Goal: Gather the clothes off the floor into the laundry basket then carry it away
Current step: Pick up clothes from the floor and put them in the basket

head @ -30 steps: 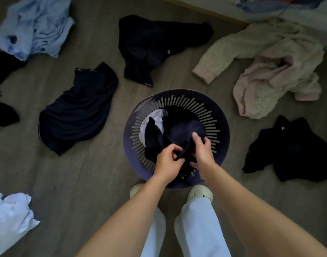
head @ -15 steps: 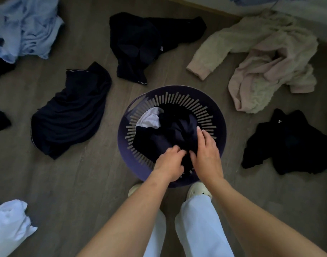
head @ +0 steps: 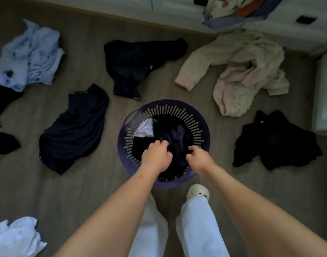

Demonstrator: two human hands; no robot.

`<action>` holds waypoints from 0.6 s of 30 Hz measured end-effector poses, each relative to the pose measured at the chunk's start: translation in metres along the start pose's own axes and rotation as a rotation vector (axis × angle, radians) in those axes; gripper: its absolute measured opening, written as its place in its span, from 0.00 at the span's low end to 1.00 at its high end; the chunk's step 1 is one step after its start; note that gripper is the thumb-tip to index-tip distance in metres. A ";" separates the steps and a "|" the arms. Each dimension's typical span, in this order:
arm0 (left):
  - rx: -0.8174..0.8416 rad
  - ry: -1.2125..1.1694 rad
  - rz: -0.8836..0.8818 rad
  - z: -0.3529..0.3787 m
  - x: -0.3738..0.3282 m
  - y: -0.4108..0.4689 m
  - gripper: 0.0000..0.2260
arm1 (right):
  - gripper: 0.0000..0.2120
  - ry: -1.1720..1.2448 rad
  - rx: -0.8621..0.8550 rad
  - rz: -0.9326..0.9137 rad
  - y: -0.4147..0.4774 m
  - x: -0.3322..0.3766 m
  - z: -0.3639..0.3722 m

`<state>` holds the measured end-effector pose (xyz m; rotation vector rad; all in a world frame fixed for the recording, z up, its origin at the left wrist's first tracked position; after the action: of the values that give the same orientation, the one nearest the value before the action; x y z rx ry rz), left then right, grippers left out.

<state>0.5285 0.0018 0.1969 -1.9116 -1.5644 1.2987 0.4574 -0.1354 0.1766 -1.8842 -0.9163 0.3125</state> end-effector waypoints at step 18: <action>-0.168 0.406 0.703 -0.176 -0.362 -0.208 0.14 | 0.16 0.230 -0.608 0.084 -0.330 -0.086 -0.330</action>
<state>0.5609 -0.2094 0.5963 -2.7608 -0.8420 0.9126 0.4348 -0.3374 0.6056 -2.4547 -0.8313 -0.1572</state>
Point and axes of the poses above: each hand's wrist, its own y-axis towards the middle knuckle, its own z-axis out of the palm, x = y × z, the point moved 5 cm from there along y, towards the middle knuckle, and after that the axes turned 14 degrees about -y, right-handed, at the moved point
